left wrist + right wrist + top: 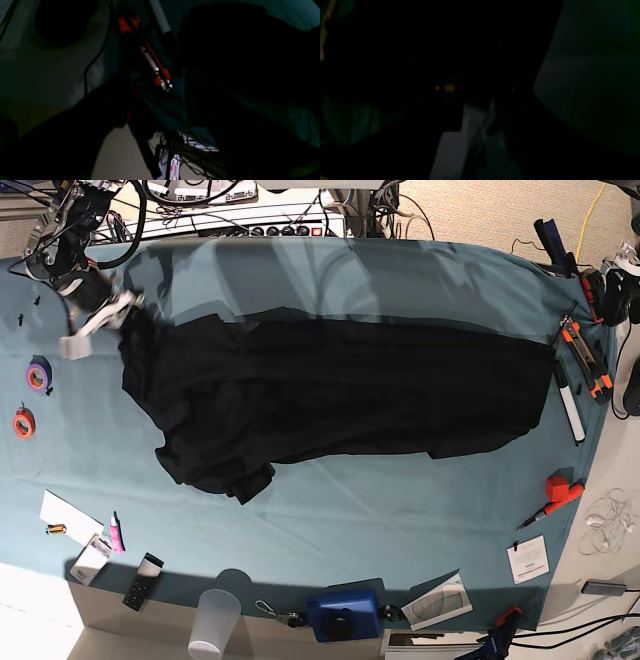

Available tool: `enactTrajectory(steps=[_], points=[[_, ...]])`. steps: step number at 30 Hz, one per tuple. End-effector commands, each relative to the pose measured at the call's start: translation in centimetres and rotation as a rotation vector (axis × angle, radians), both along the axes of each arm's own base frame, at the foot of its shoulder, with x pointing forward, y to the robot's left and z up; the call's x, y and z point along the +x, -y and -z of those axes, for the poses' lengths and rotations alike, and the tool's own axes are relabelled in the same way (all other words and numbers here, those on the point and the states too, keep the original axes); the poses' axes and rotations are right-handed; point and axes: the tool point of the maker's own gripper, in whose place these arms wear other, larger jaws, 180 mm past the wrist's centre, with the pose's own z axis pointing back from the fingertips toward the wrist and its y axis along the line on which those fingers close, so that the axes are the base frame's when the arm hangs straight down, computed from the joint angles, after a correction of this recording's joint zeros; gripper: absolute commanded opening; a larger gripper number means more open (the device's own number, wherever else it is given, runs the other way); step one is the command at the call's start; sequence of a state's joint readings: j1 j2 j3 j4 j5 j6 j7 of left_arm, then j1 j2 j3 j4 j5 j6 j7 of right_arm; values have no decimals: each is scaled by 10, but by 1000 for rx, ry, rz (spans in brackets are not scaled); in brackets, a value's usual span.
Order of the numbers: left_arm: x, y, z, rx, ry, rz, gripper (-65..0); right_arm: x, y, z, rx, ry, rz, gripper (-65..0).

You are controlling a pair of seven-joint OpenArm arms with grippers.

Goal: Layout the t-shirt on the table in an organized manner, then fold the t-shirt properly
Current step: 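Regrasp the shirt corners with both grippers at opposite ends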

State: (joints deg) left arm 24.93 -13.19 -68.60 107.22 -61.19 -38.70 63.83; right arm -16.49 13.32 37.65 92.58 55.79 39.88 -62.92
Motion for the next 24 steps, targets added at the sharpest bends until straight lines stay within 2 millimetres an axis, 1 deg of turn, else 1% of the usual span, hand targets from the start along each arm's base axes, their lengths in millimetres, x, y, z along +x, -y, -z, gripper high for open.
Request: enactTrajectory(steps=[1,4,8,10,12,15,17,18,21,24], points=[[5,-2,-14,20,50,13,-305,9,6,-12,-22,47,4,-413],[6,-2,-16,21,61,10,-305,14,13,-6,-71,16,23,-413],[7,0,-14,16,58,20,-304,27,14,-15,-57,65,38,-413],[11,8,-11,4,53,43,-304,31,14,-18,-57,77,38,-414],[18,24,-4,-23,41,96,-304,34,14,-20,-56,85,40,-414],[32,64,10,-82,18,221,-304,34,15,-19,-58,79,43,-414],[39,83,21,-85,-17,283,-304,34,15,-19,-59,76,43,-414],[44,87,26,-77,-30,280,-304,33,15,-18,-62,70,41,-414],[59,86,34,-53,-39,210,-304,32,15,-16,-64,56,34,-414],[66,81,45,-16,-88,158,-304,31,15,-16,-65,53,33,-414]])
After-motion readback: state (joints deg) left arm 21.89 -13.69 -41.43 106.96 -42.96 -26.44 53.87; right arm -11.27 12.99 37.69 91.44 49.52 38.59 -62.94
